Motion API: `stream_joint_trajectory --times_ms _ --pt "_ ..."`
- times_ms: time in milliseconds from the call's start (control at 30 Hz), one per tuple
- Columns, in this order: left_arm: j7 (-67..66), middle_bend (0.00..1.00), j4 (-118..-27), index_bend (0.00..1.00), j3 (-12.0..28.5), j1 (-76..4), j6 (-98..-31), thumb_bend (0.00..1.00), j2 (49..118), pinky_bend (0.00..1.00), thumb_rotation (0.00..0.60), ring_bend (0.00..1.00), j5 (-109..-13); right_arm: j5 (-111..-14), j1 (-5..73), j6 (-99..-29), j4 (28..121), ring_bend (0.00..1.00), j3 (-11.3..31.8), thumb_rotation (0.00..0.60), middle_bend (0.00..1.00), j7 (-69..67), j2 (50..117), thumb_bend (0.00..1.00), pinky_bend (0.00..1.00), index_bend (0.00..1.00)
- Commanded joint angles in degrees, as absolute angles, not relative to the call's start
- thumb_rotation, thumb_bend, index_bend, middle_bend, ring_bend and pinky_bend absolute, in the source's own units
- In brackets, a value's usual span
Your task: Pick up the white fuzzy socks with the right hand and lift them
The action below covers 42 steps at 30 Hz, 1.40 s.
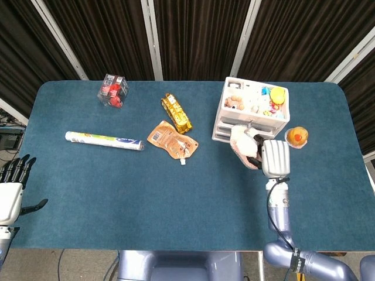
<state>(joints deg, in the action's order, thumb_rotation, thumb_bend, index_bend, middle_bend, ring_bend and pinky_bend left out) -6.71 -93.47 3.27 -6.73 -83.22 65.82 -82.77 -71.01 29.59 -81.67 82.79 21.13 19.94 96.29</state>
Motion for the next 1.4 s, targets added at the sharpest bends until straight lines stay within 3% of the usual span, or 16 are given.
stream_joint_trajectory --times_ms 33,667,1400 --pt "-6.7 0.00 -93.5 0.00 3.3 -6.7 -83.3 0.02 65.8 0.00 0.600 0.00 -82.7 -70.9 29.7 -81.6 82.6 0.97 21.0 0.600 1.00 20.0 96.5 0.42 0.91 0.65" --pt "-6.8 0.00 -93.5 0.00 3.3 -6.8 -83.1 0.02 65.9 0.00 0.600 0.00 -82.5 -70.4 28.8 -81.3 79.6 0.97 18.9 0.600 1.00 18.9 97.9 0.42 0.91 0.65" --pt "-6.4 0.00 -93.7 0.00 3.4 -6.8 -83.1 0.02 65.7 0.00 0.600 0.00 -82.5 -70.0 29.9 -82.8 80.2 0.97 21.6 0.600 1.00 19.9 98.0 0.42 0.91 0.65"
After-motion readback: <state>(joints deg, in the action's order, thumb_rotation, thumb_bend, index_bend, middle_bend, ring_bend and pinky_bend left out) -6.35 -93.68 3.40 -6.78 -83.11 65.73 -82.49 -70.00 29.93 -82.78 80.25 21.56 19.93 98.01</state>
